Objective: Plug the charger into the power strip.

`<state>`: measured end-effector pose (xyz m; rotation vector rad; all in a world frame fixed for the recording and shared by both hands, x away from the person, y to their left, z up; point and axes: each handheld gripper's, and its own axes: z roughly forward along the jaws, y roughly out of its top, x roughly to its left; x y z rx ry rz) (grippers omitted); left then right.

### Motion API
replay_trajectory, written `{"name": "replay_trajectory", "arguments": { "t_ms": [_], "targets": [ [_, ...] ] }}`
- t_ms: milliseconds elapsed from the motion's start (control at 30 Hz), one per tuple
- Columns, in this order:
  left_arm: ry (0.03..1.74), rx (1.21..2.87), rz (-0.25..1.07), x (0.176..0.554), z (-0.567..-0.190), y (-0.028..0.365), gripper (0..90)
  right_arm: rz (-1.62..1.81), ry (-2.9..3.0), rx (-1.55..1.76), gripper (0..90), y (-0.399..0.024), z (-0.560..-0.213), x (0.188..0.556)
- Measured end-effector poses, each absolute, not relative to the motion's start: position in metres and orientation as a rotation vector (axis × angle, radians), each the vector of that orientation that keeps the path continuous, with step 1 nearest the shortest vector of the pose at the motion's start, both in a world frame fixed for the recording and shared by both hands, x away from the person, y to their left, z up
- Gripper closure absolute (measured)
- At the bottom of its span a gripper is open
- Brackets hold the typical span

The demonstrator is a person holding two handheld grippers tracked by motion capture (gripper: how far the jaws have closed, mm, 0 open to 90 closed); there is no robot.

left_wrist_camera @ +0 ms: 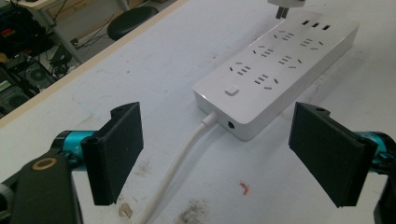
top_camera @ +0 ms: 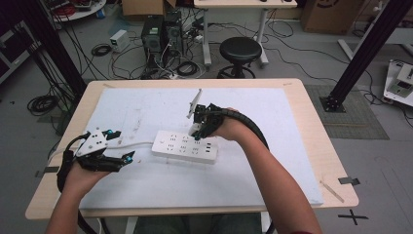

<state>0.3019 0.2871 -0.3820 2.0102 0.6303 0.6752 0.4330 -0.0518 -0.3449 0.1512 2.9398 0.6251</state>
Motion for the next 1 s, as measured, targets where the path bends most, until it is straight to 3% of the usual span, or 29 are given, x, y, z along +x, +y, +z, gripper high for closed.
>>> {"name": "replay_trajectory", "arguments": {
  "t_ms": [1000],
  "targets": [
    [0.646, 2.004, 0.656, 0.305, -0.393, 0.292, 17.7, 0.344, 3.064, 0.086, 63.1, -0.032, -0.362, 0.442]
  ]
}}
